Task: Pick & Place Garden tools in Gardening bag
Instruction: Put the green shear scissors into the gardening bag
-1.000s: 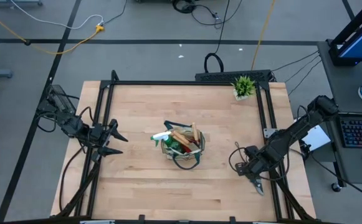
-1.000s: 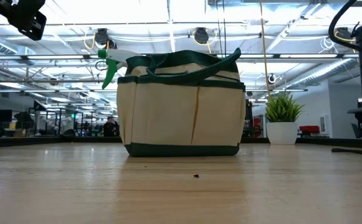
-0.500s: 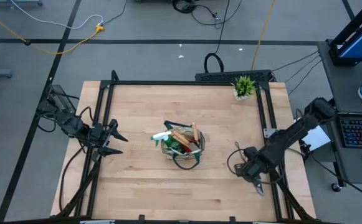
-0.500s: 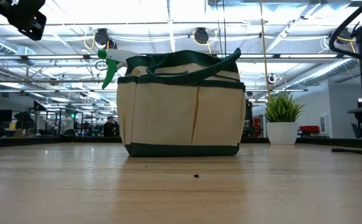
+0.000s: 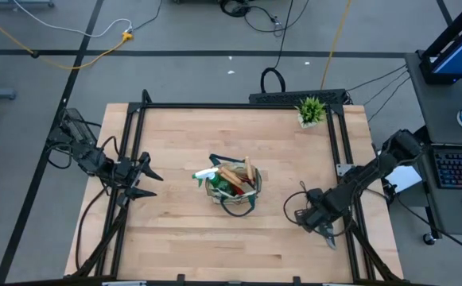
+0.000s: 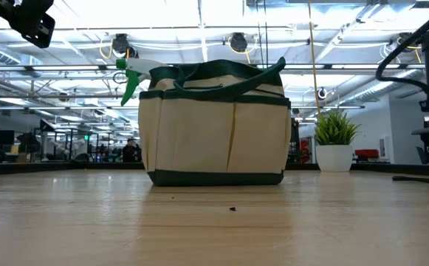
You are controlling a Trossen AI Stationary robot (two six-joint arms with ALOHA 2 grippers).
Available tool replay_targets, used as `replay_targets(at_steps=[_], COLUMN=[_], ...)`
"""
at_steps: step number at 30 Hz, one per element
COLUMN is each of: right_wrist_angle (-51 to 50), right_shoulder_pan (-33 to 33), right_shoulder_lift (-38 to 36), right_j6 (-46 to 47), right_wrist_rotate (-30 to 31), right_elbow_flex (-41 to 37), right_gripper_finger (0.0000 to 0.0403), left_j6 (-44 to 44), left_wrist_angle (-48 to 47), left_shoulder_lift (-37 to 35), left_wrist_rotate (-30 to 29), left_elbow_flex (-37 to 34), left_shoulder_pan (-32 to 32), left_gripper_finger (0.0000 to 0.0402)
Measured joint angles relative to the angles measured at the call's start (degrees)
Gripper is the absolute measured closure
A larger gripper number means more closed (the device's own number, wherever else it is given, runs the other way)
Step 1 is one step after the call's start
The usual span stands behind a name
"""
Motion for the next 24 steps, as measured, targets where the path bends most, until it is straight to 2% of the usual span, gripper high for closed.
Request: replay_targets(at_steps=[6,19,24], right_wrist_angle=[0.80,1.10,1.21], right_shoulder_pan=[-1.64,-2.67,-2.67], right_shoulder_lift=[2.69,3.45,3.47], right_j6=[-1.25,-2.66,-3.29], right_wrist_rotate=[-0.27,0.08,0.06], right_elbow_flex=[0.20,0.05,0.01], right_gripper_finger=[0.0227,0.0362,0.0364], left_j6=[-0.48,-0.68,-0.58], left_wrist_angle=[0.02,-0.03,-0.04], left_shoulder_lift=[-0.02,0.00,-0.01], left_wrist_rotate=[0.00,0.00,-0.01], left_elbow_flex=[0.00,0.00,0.00], left_shoulder_pan=[0.00,0.02,0.01], left_gripper_finger=[0.0158,0.0158,0.0158])
